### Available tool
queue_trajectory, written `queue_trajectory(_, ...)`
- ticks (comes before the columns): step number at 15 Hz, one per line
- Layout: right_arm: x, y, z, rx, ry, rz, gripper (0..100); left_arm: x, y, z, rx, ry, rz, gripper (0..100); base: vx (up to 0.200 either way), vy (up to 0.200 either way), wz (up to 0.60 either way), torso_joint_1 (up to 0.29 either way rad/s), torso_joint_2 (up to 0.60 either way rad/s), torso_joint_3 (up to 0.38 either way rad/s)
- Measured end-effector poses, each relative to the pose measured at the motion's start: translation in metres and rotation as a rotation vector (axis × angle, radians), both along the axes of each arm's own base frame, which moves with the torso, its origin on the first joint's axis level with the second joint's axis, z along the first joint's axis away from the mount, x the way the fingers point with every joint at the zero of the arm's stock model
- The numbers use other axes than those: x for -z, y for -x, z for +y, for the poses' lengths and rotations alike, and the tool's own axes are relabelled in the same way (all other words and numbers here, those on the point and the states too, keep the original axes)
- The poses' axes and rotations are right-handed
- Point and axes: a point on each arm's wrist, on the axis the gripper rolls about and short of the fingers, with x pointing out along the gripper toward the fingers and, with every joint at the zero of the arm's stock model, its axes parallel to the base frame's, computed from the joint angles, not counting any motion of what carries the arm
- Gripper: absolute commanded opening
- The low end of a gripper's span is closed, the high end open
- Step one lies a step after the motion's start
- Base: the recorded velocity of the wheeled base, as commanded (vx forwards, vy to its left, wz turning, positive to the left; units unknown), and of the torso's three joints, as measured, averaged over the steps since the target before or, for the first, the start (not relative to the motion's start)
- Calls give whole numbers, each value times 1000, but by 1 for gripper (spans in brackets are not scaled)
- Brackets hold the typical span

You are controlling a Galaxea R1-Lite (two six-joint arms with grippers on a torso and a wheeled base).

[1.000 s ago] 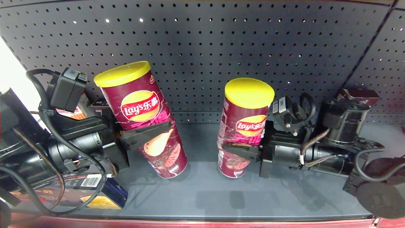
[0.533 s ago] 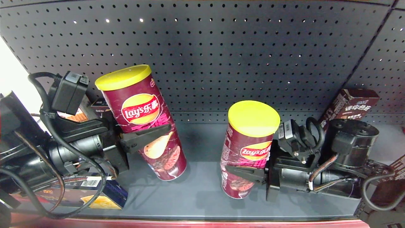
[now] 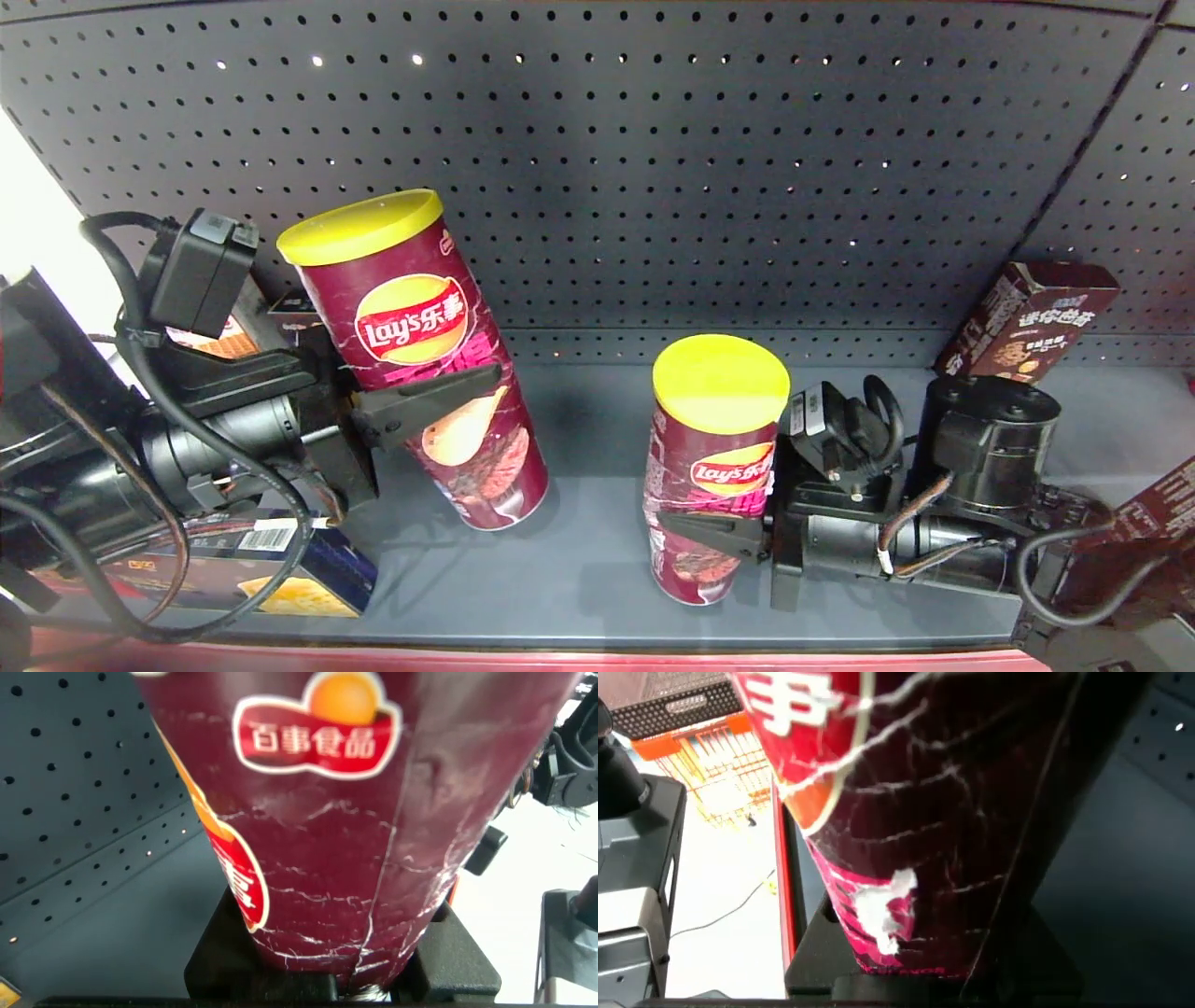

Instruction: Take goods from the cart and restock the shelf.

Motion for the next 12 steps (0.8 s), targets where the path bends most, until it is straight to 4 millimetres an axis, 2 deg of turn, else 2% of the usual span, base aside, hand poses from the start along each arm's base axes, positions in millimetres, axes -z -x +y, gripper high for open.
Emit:
queue_trajectory(2, 3, -1, 1, -1, 6, 7, 0, 0, 0, 0, 0, 0, -1, 0, 0, 0, 0, 0, 0, 0)
queue_trajectory(3, 5, -1, 1, -2, 9, 9, 100, 0, 0, 0, 0, 1, -2, 0, 0, 0, 0, 0, 0, 0)
queue_trajectory(12, 13, 8, -9, 9, 42, 26, 100, 0, 0, 0, 1, 1, -3, 0, 0, 0, 0, 0, 0, 0)
